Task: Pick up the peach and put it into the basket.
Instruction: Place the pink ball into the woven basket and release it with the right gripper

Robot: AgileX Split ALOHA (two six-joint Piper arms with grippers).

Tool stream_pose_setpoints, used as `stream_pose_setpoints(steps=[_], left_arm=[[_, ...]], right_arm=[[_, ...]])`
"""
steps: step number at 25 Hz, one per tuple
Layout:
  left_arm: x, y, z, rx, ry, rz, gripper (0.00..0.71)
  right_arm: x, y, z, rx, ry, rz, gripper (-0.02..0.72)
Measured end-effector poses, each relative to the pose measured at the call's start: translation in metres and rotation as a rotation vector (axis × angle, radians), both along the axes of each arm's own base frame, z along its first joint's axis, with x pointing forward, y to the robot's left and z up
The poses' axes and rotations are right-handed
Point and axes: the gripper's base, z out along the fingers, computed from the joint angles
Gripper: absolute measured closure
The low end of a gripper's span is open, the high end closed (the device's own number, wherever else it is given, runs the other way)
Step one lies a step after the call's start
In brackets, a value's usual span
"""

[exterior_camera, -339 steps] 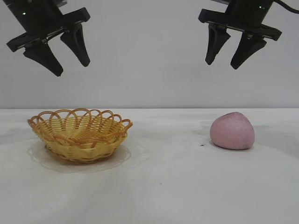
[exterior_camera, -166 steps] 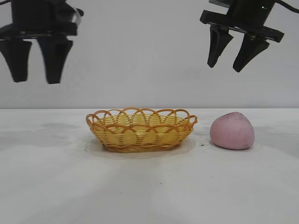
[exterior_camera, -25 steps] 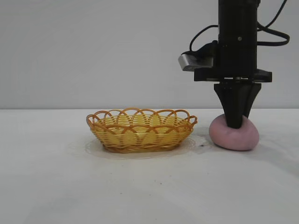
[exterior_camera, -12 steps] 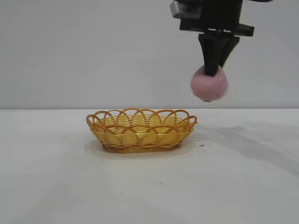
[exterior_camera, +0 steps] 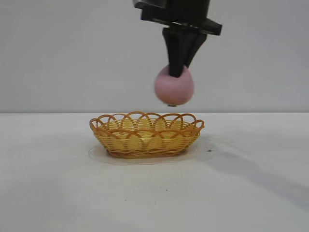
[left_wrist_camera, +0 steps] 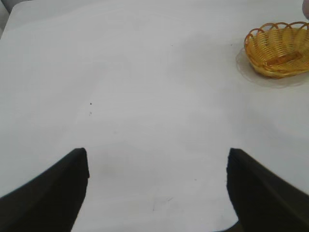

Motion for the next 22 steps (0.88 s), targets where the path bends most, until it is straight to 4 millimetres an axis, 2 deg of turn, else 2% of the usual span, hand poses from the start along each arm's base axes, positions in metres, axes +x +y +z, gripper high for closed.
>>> stream_pose_setpoints(steps=[7,15,16,19,20,21,22], left_arm=[[0.000,0.000,0.000,0.000,0.000,0.000,0.189],[0.000,0.000,0.000,0.000,-0.002,0.000,0.189],[0.000,0.000,0.000,0.000,-0.002,0.000,0.189],[0.000,0.000,0.000,0.000,-0.002,0.000,0.189],[0.000,0.000,0.000,0.000,-0.002,0.000,0.189],[0.000,0.000,0.000,0.000,-0.002,0.000,0.189],[0.000,0.000,0.000,0.000,-0.002,0.000,0.189]], right_arm=[[-0.003,0.015,-0.026,0.003,0.067,0.017,0.703],[0.002,0.022,-0.040,0.041,0.072,0.002,0.703],[0.002,0.023,-0.040,0.052,0.076,-0.002,0.643],[0.002,0.025,-0.041,0.068,0.077,-0.007,0.643],[0.002,0.025,-0.041,0.071,0.076,-0.008,0.583],[0.002,0.025,-0.041,0.073,0.075,-0.009,0.582],[0.002,0.025,-0.041,0.073,0.075,-0.009,0.538]])
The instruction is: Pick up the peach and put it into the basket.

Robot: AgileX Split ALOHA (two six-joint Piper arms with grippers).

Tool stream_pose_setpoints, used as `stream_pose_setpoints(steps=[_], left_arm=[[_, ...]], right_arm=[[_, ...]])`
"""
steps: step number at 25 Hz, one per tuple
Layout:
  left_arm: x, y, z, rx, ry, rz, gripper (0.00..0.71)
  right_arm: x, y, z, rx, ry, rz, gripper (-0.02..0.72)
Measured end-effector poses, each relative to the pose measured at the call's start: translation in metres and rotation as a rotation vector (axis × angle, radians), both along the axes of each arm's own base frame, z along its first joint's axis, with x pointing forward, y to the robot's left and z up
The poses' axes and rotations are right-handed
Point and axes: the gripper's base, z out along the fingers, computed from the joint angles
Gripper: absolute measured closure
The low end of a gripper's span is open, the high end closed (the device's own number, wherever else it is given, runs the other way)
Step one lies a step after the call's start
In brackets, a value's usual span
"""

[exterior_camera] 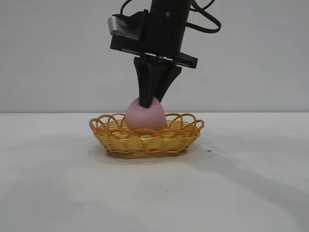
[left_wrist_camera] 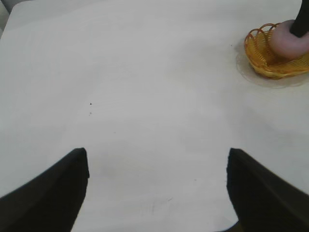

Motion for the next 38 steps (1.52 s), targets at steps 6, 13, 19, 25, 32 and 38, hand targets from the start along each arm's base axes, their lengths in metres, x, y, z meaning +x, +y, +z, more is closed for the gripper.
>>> stream_pose_setpoints(steps=[6,13,19,25,32,38], left_arm=[[0.000,0.000,0.000,0.000,0.000,0.000,0.189],[0.000,0.000,0.000,0.000,0.000,0.000,0.189],[0.000,0.000,0.000,0.000,0.000,0.000,0.189],[0.000,0.000,0.000,-0.002,0.000,0.001,0.189],[0.000,0.000,0.000,-0.002,0.000,0.001,0.189],[0.000,0.000,0.000,-0.002,0.000,0.001,0.189]], right_arm=[[-0.001,-0.001,0.000,-0.011,0.010,0.004,0.461],[0.000,-0.004,-0.001,-0.040,-0.005,0.014,0.461],[0.013,-0.010,0.017,-0.038,-0.067,0.000,0.461],[0.045,-0.057,0.036,-0.024,-0.098,-0.119,0.461],[0.084,-0.153,0.036,-0.043,-0.091,-0.334,0.461],[0.098,-0.225,0.035,-0.053,-0.089,-0.489,0.461]])
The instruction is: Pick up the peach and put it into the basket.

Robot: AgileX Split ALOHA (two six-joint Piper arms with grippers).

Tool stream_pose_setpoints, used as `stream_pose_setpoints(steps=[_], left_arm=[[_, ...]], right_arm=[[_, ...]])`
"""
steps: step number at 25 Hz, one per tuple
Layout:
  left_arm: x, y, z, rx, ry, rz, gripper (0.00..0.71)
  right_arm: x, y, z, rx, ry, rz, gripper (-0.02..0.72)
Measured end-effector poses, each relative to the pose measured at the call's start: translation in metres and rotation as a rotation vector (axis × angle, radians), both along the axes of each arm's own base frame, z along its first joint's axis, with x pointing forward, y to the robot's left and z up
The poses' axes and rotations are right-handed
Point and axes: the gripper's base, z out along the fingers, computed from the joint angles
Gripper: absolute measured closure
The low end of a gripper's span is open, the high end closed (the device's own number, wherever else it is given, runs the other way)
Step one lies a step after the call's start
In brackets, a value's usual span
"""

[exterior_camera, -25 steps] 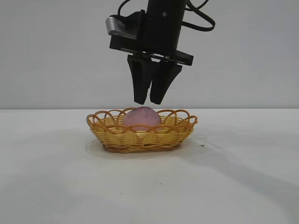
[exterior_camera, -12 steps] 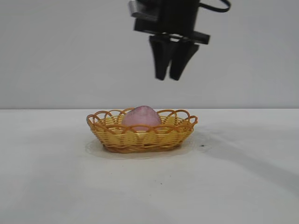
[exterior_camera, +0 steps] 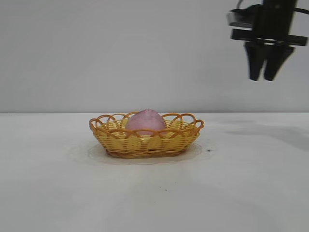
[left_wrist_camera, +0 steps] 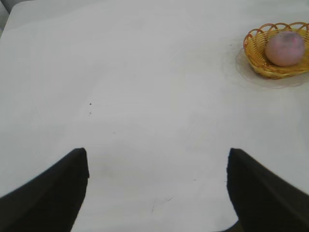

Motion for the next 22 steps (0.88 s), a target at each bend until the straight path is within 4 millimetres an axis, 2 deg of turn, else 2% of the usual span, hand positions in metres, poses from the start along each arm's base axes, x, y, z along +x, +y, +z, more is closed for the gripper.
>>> stream_pose_setpoints(steps=[3,6,8,9,10,12,16,17,22], left_arm=[[0.000,0.000,0.000,0.000,0.000,0.000,0.189],[0.000,0.000,0.000,0.000,0.000,0.000,0.189],[0.000,0.000,0.000,0.000,0.000,0.000,0.189],[0.000,0.000,0.000,0.000,0.000,0.000,0.189],[0.000,0.000,0.000,0.000,0.000,0.000,0.189],[0.000,0.000,0.000,0.000,0.000,0.000,0.189],[0.000,0.000,0.000,0.000,0.000,0.000,0.189],[0.000,0.000,0.000,0.000,0.000,0.000,0.189],[0.000,0.000,0.000,0.000,0.000,0.000,0.189]], right_arm=[[0.003,-0.027,0.000,0.039,0.003,-0.074,0.461],[0.002,-0.042,0.007,0.090,-0.006,-0.121,0.461],[-0.001,-0.045,0.022,0.095,-0.036,-0.130,0.461],[-0.003,-0.045,0.030,0.096,-0.053,-0.131,0.402],[-0.006,-0.045,0.039,0.095,-0.071,-0.130,0.400],[-0.011,-0.045,0.055,0.097,-0.105,-0.128,0.314],[-0.023,-0.045,0.083,0.105,-0.160,-0.137,0.326],[-0.026,-0.045,0.092,0.106,-0.179,-0.136,0.284],[-0.053,-0.045,0.143,0.111,-0.293,-0.130,0.300]])
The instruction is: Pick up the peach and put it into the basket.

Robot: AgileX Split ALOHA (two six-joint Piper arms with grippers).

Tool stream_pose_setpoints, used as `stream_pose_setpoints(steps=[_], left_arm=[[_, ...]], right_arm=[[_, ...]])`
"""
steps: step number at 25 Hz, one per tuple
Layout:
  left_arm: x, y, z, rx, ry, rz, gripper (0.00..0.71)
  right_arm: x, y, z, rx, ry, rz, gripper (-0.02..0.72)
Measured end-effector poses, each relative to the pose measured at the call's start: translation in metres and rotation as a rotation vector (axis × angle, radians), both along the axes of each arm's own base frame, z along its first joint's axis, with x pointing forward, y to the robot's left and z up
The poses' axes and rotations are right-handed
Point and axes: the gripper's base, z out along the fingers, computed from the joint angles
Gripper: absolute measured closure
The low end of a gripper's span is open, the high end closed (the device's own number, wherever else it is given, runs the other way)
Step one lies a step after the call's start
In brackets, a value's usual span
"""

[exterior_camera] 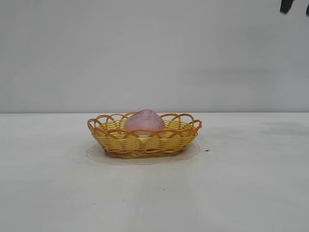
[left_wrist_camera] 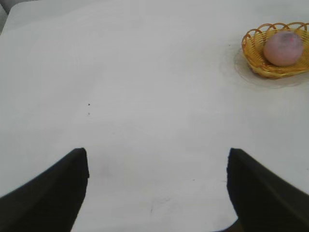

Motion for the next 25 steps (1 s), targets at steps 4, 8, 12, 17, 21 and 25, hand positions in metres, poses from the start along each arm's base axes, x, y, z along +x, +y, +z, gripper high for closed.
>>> stream_pose_setpoints(steps=[4,8,12,17,21,25], left_arm=[[0.000,0.000,0.000,0.000,0.000,0.000,0.189],[0.000,0.000,0.000,0.000,0.000,0.000,0.189],[0.000,0.000,0.000,0.000,0.000,0.000,0.189],[0.000,0.000,0.000,0.000,0.000,0.000,0.189],[0.000,0.000,0.000,0.000,0.000,0.000,0.189],[0.000,0.000,0.000,0.000,0.000,0.000,0.189]], right_arm=[[-0.032,0.000,0.038,-0.003,-0.081,-0.005,0.300],[-0.071,0.000,0.047,-0.014,-0.069,-0.010,0.300],[-0.118,0.000,0.042,-0.024,-0.028,-0.011,0.300],[-0.184,-0.001,0.033,-0.036,-0.016,-0.014,0.300],[-0.235,0.000,0.014,-0.043,0.000,-0.015,0.300],[-0.280,0.000,-0.010,-0.052,0.006,-0.017,0.300]])
